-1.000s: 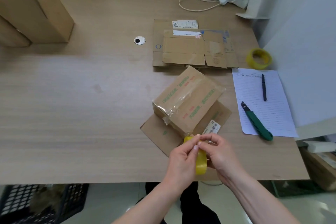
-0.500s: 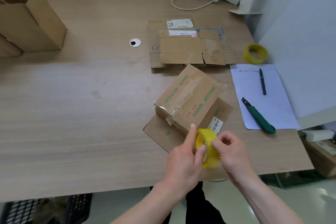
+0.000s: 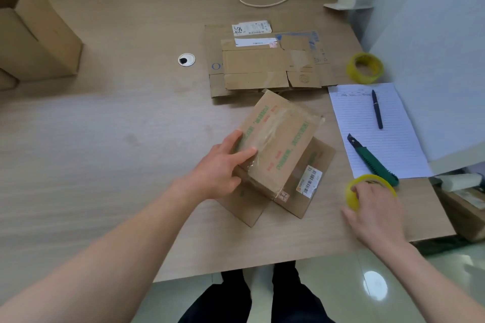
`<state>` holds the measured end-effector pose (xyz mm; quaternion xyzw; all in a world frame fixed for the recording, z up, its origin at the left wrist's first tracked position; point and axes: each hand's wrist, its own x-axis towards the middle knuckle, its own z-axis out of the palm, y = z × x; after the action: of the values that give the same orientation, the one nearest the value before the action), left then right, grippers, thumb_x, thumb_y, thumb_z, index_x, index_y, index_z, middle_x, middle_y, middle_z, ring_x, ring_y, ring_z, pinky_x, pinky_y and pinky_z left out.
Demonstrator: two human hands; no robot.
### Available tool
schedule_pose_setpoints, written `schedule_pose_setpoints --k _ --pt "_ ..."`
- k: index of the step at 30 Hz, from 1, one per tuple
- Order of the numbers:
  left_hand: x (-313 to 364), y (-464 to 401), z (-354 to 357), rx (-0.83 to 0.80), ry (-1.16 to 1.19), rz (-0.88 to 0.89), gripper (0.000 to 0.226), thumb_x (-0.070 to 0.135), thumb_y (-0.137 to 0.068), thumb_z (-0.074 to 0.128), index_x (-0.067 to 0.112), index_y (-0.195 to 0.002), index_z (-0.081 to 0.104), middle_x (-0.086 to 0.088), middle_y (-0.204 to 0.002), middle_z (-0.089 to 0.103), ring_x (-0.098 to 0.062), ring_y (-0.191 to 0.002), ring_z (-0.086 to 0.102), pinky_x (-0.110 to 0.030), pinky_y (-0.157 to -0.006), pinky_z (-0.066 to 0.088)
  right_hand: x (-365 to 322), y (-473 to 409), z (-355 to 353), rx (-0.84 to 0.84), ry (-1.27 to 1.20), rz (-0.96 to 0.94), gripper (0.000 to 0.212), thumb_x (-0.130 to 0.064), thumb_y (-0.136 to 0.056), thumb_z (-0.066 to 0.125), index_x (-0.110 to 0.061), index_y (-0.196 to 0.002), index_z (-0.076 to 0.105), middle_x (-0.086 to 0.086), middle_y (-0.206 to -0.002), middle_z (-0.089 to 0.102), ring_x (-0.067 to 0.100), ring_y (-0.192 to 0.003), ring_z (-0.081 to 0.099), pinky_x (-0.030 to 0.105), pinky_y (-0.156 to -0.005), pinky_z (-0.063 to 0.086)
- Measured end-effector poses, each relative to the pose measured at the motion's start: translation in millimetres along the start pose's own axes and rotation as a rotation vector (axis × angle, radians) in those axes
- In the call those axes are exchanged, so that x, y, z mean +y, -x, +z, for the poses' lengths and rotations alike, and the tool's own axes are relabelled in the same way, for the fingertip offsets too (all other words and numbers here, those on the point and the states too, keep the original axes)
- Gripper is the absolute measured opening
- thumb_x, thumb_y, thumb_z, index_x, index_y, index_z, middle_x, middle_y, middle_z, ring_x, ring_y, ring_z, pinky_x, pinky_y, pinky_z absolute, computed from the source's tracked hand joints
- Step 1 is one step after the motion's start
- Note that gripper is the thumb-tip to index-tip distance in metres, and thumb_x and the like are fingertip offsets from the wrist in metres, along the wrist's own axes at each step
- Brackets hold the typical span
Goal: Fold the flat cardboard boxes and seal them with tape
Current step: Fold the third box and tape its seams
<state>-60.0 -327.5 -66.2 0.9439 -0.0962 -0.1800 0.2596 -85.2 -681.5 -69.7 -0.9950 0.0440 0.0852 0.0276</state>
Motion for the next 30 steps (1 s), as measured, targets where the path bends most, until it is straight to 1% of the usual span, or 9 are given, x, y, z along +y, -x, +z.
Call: schedule_pose_setpoints --k 2,3,4,6,10,14,20,25,30 --pt "-0.1 4.6 4.3 0.041 0.013 0.006 0.072 0.018 -0.084 0.059 0.049 -0.144 0.035 0.022 -0.158 -0.005 -0.025 -0.139 0.026 -0.039 -0.115 0.03 -23.4 3.0 -9.7 0.235 -0.193 -0.051 0.037 -0.033 -0.074 0.074 -0.017 -0.106 0.063 0.007 -0.101 0.058 0.028 -0.098 0.053 0.036 -0.085 0.042" --pt "0.7 7.2 6.1 0.053 0.022 0.002 0.071 0.017 -0.084 0.056 0.05 -0.144 0.035 0.021 -0.158 -0.004 -0.025 -0.138 0.027 -0.039 -0.115 0.03 -41.8 7.5 -15.9 0.299 -0.358 -0.135 0.034 -0.035 -0.075 0.071 -0.021 -0.105 0.064 0.0 -0.096 0.056 0.017 -0.092 0.054 0.026 -0.08 0.039" --pt "2.6 9.8 8.3 0.059 0.031 0.001 0.07 0.017 -0.085 0.054 0.051 -0.144 0.036 0.02 -0.158 -0.003 -0.026 -0.137 0.027 -0.037 -0.115 0.029 -61.2 13.0 -20.3 0.287 -0.498 -0.239 0.03 -0.036 -0.076 0.07 -0.026 -0.103 0.064 -0.007 -0.092 0.055 0.007 -0.082 0.052 0.018 -0.074 0.036" --pt "8.1 14.8 12.9 0.062 0.033 0.017 0.067 0.019 -0.088 0.052 0.054 -0.143 0.036 0.019 -0.158 -0.003 -0.026 -0.133 0.03 -0.034 -0.114 0.029 -93.3 22.8 -20.7 0.181 -0.624 -0.391 0.027 -0.034 -0.079 0.074 -0.029 -0.105 0.067 -0.01 -0.086 0.056 0.003 -0.069 0.052 0.017 -0.068 0.041" --pt "12.4 22.1 18.6 0.059 0.025 0.058 0.058 0.029 -0.093 0.053 0.056 -0.141 0.037 0.018 -0.156 -0.002 -0.028 -0.128 0.034 -0.03 -0.113 0.027 -111.7 24.5 -9.1 0.142 -0.562 -0.429 0.029 -0.029 -0.075 0.084 -0.027 -0.102 0.074 -0.006 -0.082 0.053 0.012 -0.063 0.054 0.03 -0.06 0.049" --pt "9.3 22.1 22.2 0.134 0.044 0.087 0.048 0.034 -0.095 0.06 0.053 -0.137 0.046 0.008 -0.158 0.01 -0.028 -0.128 0.035 -0.033 -0.111 0.031 -100.5 26.2 7.1 0.189 -0.573 -0.589 0.017 -0.024 -0.078 0.077 -0.02 -0.095 0.075 -0.001 -0.078 0.046 0.018 -0.066 0.049 0.035 -0.057 0.048" --pt "5.2 25.2 28.5 0.216 -0.034 0.195 0.043 0.029 -0.092 0.066 0.035 -0.134 0.059 -0.015 -0.151 0.036 -0.039 -0.115 0.05 -0.048 -0.088 0.052 -93.8 20.8 18.5 0.198 -0.541 -0.689 0.021 -0.016 -0.078 0.079 -0.016 -0.097 0.071 0.001 -0.077 0.043 0.019 -0.066 0.044 0.031 -0.056 0.043" --pt "7.5 25.2 25.1 0.17 -0.07 0.173 0.06 0.064 -0.085 0.051 0.033 -0.136 0.056 -0.015 -0.153 0.03 -0.039 -0.12 0.048 -0.049 -0.091 0.052 -95.9 20.0 16.1 0.169 -0.565 -0.633 0.019 -0.03 -0.08 0.072 -0.018 -0.094 0.072 -0.002 -0.078 0.044 0.017 -0.068 0.047 0.029 -0.06 0.044" --pt "14.2 23.7 31.1 0.257 -0.068 0.143 0.05 0.057 -0.08 0.065 0.029 -0.12 0.07 -0.02 -0.141 0.048 -0.041 -0.104 0.06 -0.046 -0.065 0.058 -96.4 23.0 19.7 0.182 -0.601 -0.621 0.017 -0.025 -0.08 0.073 -0.023 -0.097 0.068 -0.003 -0.079 0.043 0.014 -0.068 0.045 0.027 -0.059 0.043"
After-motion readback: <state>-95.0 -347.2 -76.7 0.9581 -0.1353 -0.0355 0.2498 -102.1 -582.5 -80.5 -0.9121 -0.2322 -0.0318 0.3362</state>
